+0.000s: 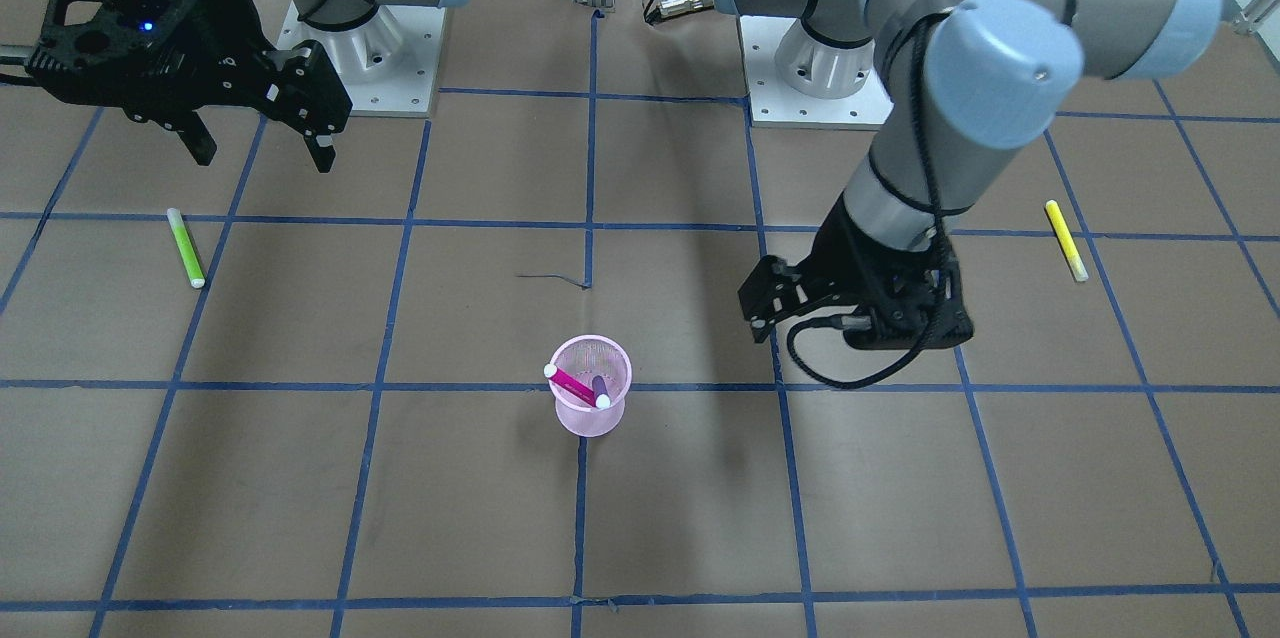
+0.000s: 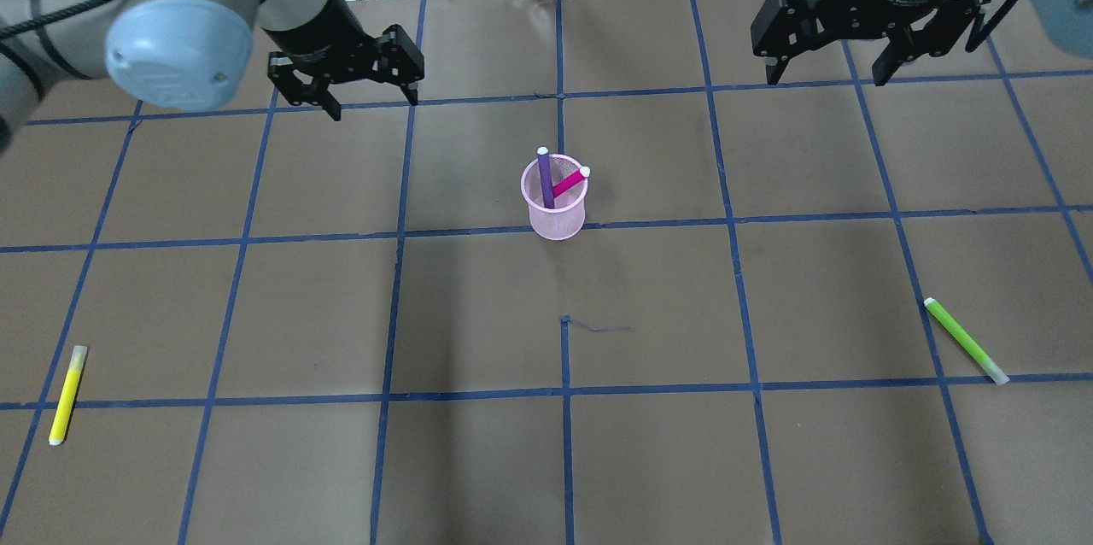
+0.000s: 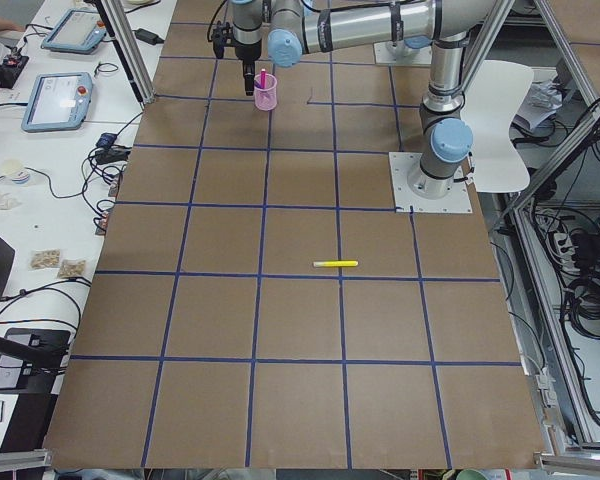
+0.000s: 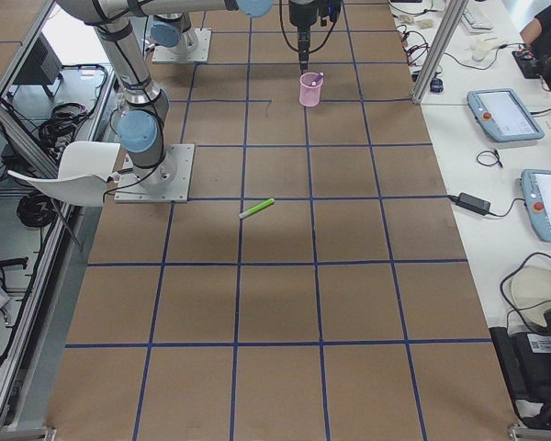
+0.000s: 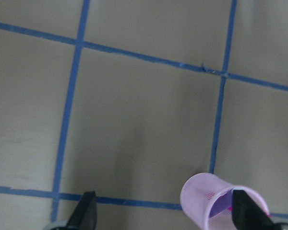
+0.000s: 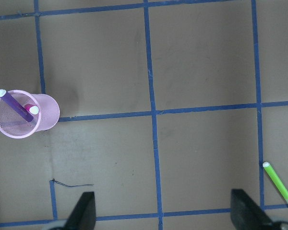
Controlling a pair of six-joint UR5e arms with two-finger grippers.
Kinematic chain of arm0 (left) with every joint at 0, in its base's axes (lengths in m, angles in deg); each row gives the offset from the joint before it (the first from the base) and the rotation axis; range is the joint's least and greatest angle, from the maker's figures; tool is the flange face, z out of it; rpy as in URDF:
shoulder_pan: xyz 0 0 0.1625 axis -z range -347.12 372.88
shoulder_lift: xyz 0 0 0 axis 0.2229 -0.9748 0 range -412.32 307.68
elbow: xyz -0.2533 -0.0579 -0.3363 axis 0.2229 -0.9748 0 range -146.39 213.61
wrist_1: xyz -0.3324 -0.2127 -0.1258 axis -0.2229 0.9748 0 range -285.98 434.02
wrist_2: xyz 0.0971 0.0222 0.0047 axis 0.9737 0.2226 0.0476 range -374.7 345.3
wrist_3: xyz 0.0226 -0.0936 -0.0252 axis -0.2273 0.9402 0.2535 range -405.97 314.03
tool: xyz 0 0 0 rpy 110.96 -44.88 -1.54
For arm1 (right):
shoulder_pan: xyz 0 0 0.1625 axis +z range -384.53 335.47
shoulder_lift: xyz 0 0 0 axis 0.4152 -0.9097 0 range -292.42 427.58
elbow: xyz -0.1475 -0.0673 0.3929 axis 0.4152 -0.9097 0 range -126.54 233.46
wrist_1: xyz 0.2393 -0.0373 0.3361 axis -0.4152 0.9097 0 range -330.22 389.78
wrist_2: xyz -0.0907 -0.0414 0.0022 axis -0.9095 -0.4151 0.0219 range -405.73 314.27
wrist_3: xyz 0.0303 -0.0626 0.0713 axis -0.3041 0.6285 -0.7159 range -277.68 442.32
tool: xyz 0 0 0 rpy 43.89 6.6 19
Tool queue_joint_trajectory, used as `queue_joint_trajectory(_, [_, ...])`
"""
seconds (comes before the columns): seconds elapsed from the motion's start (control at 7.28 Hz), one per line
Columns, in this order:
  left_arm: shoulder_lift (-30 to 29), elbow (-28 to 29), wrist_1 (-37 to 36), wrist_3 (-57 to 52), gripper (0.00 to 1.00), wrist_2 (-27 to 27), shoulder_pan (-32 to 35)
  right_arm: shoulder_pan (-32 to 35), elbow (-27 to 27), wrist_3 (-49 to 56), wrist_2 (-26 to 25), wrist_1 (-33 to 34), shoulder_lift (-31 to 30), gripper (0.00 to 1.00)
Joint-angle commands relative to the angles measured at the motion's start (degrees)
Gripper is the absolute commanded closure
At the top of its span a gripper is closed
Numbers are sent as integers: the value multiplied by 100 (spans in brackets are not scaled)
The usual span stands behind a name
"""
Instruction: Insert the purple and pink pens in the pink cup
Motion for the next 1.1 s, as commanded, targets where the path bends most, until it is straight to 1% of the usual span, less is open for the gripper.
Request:
queue_joint_trajectory(0.0, [707,138,1086,-907,0,597,-186,0,-24,15,-57,-33,-2,0])
queue_joint_trajectory(0.41, [991,129,1052,-873,0,572,-124,9,-33,15,-31,-8,7,0])
queue_joint_trajectory(0.55, [974,94,1061,-856,0,572,-124,9,-24,15,-14,10,-2,0])
queue_joint_trajectory(0.69, [957,-2,991,-786,0,573,-142,26,-24,6,4,10,24,0])
queue_joint_trajectory(0.82, [939,-11,634,-794,0,564,-142,35,-42,6,4,10,33,0])
queue_joint_trajectory(0.96, [939,-20,613,-785,0,555,-142,27,-42,6,4,10,33,0])
